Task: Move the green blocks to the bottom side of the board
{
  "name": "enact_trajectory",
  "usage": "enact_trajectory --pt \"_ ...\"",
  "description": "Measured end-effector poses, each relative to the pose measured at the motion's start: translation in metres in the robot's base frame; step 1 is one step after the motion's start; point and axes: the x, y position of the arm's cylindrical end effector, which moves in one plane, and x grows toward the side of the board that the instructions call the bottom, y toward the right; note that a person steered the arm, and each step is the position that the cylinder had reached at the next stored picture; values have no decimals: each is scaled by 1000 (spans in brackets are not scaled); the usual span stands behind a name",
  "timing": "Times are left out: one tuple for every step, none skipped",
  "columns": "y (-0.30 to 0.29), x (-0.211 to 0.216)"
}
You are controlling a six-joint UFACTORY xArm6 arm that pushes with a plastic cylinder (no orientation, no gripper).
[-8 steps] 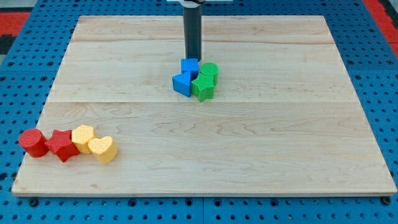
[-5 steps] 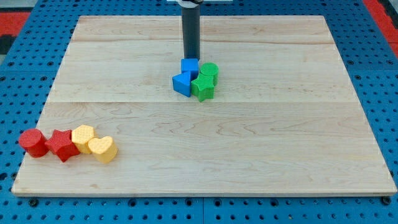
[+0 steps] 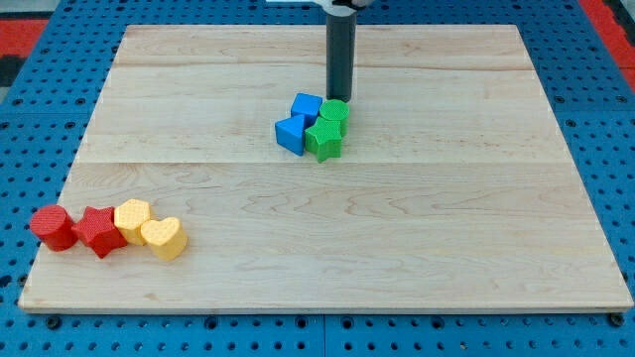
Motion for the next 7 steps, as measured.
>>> enact_trajectory --pt "4 25" --pt "3 47" --pt "-17 66" --pt "-59 95" --pt "-79 126" --pt "-77 119" --pt "-96 129"
